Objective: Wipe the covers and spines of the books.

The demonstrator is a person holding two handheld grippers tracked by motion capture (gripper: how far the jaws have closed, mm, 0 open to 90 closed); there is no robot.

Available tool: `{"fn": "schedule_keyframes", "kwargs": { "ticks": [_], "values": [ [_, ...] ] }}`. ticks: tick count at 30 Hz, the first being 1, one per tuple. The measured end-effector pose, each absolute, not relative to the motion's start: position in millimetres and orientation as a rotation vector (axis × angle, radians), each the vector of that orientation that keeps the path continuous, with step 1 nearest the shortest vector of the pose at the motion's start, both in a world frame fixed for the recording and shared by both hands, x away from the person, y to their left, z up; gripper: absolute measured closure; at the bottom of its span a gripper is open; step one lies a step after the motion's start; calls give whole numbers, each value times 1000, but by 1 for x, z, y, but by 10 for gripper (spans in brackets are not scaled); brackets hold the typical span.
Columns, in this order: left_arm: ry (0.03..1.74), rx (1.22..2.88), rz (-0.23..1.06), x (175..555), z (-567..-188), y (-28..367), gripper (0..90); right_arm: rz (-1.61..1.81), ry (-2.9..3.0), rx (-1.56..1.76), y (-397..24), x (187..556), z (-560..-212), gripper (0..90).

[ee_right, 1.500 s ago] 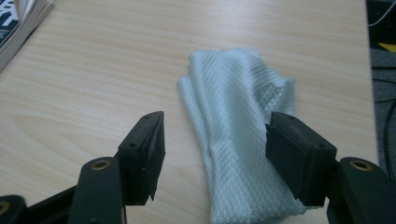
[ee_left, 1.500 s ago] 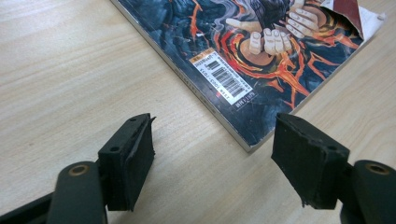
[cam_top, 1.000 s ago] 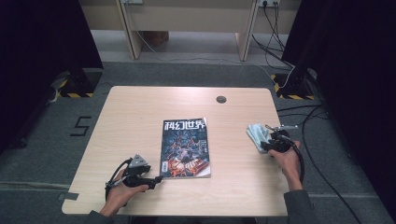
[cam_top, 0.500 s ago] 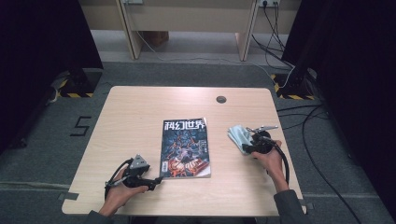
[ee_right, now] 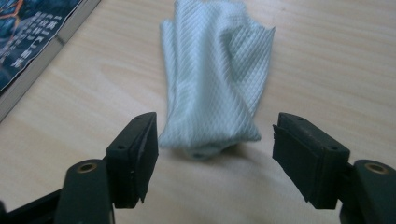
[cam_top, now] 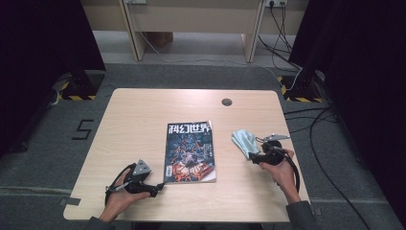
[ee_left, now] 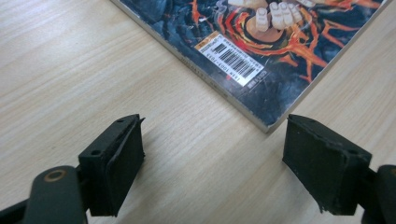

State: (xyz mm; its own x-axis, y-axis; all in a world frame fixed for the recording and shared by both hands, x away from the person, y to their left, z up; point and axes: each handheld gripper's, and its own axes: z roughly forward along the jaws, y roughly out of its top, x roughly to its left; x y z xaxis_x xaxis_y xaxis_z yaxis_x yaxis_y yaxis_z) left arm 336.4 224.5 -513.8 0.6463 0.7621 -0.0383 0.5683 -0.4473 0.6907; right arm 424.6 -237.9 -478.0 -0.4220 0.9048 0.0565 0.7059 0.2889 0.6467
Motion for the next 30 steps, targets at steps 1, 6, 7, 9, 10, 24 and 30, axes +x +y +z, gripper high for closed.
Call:
{"fn": "schedule_keyframes", "kwargs": {
  "ticks": [1,6,7,9,10,24,30],
  "values": [
    [1026,2185,372,336,-514,225,193,872,2243,1453,-239,420,-478,301],
    [1038,2173,375,336,-515,228,187,870,2238,1463,-242,404,-480,227],
    [1037,2173,376,336,-515,228,185,868,2237,1465,-243,401,-482,200],
    [1037,2172,378,336,-515,228,181,868,2236,1472,-243,396,-483,171],
    [1035,2172,380,336,-515,228,181,875,2251,1451,-243,394,-483,161],
    [1026,2165,381,335,-516,229,175,867,2296,1378,-243,367,-488,164],
    [1019,2163,383,333,-517,230,172,828,2335,1346,-243,353,-495,164]
  ]
}}
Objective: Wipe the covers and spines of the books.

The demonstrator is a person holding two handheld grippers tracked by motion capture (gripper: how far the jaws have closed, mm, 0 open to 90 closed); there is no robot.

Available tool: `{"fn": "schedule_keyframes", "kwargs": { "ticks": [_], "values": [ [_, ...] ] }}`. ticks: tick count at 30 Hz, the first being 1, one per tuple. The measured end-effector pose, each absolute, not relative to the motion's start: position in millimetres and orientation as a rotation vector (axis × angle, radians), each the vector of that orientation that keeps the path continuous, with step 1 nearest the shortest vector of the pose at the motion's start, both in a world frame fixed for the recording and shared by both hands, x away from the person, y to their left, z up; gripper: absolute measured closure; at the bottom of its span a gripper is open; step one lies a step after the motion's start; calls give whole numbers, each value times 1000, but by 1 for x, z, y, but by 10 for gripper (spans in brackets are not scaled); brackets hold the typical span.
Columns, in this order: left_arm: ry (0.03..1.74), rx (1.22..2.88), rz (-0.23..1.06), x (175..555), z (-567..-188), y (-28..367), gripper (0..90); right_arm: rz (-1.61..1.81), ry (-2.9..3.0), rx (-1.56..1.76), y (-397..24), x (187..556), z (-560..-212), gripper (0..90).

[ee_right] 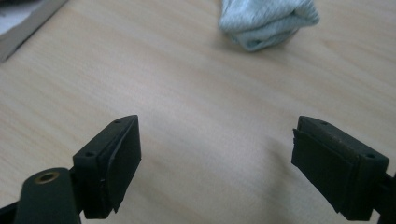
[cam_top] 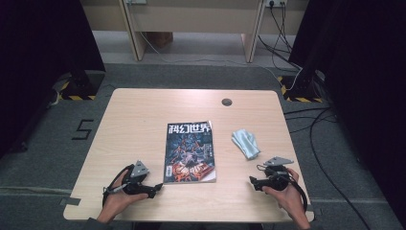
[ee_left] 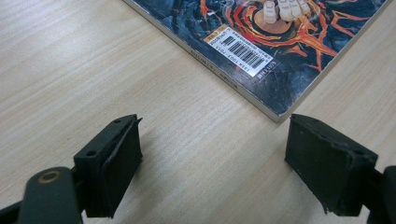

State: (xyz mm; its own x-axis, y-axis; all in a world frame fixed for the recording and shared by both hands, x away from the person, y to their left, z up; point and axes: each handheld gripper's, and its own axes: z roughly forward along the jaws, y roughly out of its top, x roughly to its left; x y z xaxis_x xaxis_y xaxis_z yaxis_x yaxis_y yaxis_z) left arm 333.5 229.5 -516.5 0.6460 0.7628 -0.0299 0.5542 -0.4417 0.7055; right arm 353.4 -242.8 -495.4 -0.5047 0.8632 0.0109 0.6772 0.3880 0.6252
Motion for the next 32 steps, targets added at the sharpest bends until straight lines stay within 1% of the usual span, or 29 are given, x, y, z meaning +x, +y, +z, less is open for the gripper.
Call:
{"fn": "schedule_keyframes", "kwargs": {
  "ticks": [10,20,32],
  "values": [
    [1016,2164,383,332,-517,231,172,770,2358,1365,-249,341,-501,156],
    [1017,2163,386,332,-517,231,172,817,2347,1320,-253,330,-505,141],
    [1018,2163,386,332,-517,231,172,828,2346,1308,-254,329,-506,139]
  ]
}}
